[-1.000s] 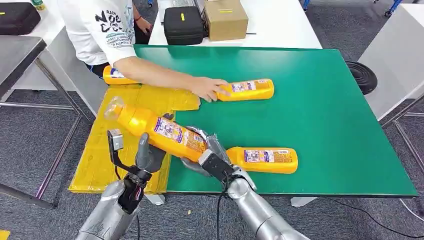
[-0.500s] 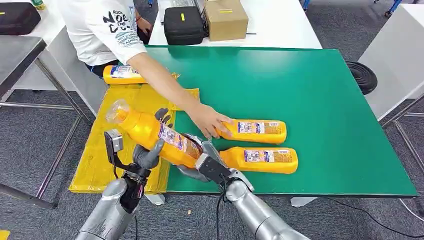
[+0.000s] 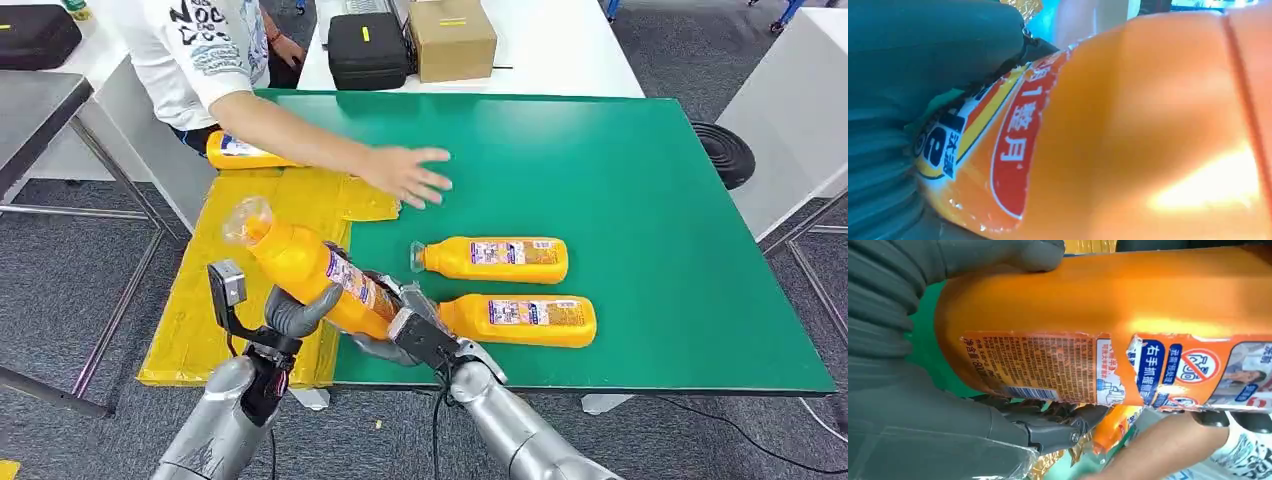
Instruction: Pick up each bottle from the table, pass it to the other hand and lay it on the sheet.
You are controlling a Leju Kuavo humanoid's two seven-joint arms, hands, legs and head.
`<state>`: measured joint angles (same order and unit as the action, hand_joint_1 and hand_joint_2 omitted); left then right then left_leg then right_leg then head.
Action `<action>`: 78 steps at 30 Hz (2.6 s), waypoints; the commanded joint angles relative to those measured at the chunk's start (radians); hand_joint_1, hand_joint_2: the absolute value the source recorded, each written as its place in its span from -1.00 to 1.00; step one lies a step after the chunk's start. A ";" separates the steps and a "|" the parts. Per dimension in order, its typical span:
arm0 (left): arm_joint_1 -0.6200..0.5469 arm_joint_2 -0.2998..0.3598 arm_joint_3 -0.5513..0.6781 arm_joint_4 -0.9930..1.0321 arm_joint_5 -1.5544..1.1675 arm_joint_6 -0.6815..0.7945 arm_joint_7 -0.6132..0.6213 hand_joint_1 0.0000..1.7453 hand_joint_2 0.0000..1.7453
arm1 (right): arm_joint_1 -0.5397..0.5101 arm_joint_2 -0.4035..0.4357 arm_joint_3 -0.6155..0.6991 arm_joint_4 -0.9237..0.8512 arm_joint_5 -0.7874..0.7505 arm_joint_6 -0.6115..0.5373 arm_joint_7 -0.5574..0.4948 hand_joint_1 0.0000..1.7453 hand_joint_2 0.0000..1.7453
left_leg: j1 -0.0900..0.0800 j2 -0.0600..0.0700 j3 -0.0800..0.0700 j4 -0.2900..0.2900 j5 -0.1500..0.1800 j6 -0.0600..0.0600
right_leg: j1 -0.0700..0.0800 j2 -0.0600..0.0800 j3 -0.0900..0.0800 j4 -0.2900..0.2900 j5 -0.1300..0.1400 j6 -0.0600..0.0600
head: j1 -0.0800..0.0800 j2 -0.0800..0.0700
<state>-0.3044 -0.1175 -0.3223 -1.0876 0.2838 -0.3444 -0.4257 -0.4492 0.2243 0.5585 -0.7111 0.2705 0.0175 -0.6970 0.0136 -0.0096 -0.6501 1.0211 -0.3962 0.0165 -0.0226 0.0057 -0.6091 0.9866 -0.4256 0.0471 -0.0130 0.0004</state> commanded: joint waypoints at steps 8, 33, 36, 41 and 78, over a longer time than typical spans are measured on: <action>-0.037 0.023 0.058 -0.015 -0.066 0.033 -0.006 1.00 1.00 | -0.057 0.011 -0.005 0.147 0.085 -0.106 -0.001 -1.00 -1.00 | 0.000 0.001 0.001 0.000 -0.001 0.000 | 0.000 0.000 0.002 0.000 0.000 -0.001 | 0.000 0.000; -0.334 0.255 0.038 -0.002 -1.059 0.477 0.148 1.00 1.00 | 0.161 -0.055 -0.273 -0.406 0.293 -0.114 0.021 -1.00 -1.00 | 0.001 -0.003 0.001 0.002 -0.001 0.000 | 0.002 -0.004 0.002 0.002 -0.002 -0.003 | 0.000 0.000; -0.337 0.254 0.041 0.005 -1.062 0.475 0.144 1.00 1.00 | 0.162 -0.055 -0.275 -0.410 0.294 -0.110 0.023 -1.00 -1.00 | 0.001 -0.003 0.002 0.001 0.000 0.000 | 0.001 -0.005 0.003 0.001 -0.001 -0.004 | 0.000 0.000; -0.360 0.281 -0.014 0.035 -1.140 0.462 0.165 1.00 1.00 | 0.163 -0.052 -0.286 -0.416 0.290 -0.124 0.017 -1.00 -1.00 | 0.001 -0.001 0.004 0.000 0.000 0.000 | 0.001 -0.002 0.004 0.000 -0.001 -0.004 | 0.000 0.000; -0.600 0.286 -0.498 0.594 -1.177 0.037 0.050 1.00 1.00 | 0.279 -0.059 -0.446 -0.671 0.184 -0.158 0.014 -1.00 1.00 | 0.001 0.000 0.003 0.001 0.000 0.000 | 0.001 -0.001 0.003 0.000 0.000 -0.004 | 0.000 0.000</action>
<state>-0.8303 0.2106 -0.7569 -0.6004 -0.8991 -0.3235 -0.3857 -0.1659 0.1740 0.1431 -1.4008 0.4608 -0.1404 -0.6821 0.0140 -0.0082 -0.6502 1.0212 -0.3947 0.0158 -0.0225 0.0076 -0.6104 0.9870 -0.4240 0.0454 -0.0126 0.0004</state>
